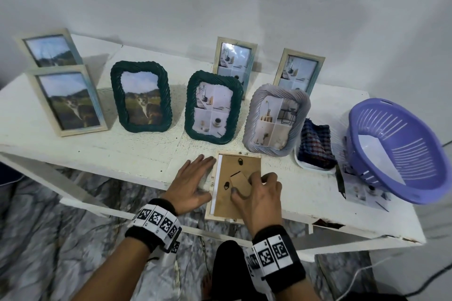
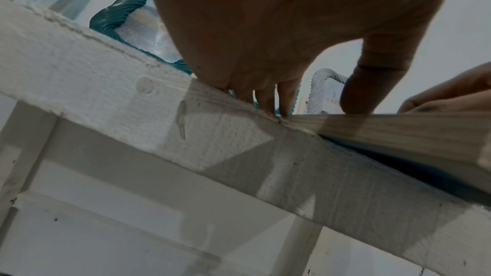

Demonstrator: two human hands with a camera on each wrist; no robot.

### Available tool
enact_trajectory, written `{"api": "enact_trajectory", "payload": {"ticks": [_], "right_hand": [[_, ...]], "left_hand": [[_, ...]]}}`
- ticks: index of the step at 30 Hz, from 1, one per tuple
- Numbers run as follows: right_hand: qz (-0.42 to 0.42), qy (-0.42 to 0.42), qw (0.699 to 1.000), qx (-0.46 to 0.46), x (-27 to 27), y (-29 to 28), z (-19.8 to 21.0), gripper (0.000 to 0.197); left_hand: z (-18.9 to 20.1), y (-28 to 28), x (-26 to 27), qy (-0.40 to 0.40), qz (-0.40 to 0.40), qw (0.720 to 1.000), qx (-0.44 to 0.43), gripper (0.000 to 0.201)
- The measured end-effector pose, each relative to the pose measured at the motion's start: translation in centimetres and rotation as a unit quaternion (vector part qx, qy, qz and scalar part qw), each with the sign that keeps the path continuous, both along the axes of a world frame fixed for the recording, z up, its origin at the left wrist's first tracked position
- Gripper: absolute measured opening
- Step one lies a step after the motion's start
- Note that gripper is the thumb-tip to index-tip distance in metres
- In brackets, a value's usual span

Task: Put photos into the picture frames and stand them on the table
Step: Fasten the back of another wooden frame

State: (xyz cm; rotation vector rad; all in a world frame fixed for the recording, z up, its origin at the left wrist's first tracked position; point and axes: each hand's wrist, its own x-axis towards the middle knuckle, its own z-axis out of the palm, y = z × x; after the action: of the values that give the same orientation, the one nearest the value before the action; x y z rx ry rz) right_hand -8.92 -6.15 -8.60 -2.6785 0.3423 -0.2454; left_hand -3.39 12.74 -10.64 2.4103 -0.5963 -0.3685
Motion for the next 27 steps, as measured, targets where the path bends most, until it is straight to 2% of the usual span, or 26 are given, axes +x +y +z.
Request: {"api": "enact_trajectory", "payload": {"ticks": [5,10,13,16,18,20,23,27], "right_hand": [[0.005,-0.006,0.999,-0.034,0.5,0.4,-0.2,0.050],[0.029,0.004,0.991,-0.128,0.3,0.3,-0.3,0.055],[0.030,0.005,0.992,-0.124,0.1,0.1,-0.5,0.051],[0.064,-0.024,0.995,-0.072,-0.5,-0.7,-0.6,0.043],[0.082,-0.032,0.996,0.029,-0.6,-1.7,-0.8,0.031],[0.064,-0.039,0.986,0.146,-0.5,-3.1,-1.1,0.020],[0.077,-0.044,0.976,0.199,-0.4,-5.4,-1.3,0.030],[0.146,0.026,0.960,0.238,0.0,-8.1,-0.9,0.033]], "left_hand": [[-0.4,0.1,0.1,-0.009,-0.004,1.000,0.000,0.092],[-0.8,0.1,0.2,-0.020,-0.006,1.000,-0.006,0.097],[-0.8,0.1,0.2,-0.020,-0.007,1.000,-0.006,0.097],[-0.8,0.1,0.2,-0.019,-0.007,1.000,0.000,0.095],[-0.9,-0.1,0.1,-0.028,-0.001,1.000,0.011,0.090],[-1.0,-0.4,0.1,-0.037,0.012,0.999,0.018,0.091],[-1.5,-0.6,0.1,-0.059,0.017,0.998,0.030,0.096],[-1.5,-0.6,0.2,-0.053,0.017,0.998,0.031,0.097]]}}
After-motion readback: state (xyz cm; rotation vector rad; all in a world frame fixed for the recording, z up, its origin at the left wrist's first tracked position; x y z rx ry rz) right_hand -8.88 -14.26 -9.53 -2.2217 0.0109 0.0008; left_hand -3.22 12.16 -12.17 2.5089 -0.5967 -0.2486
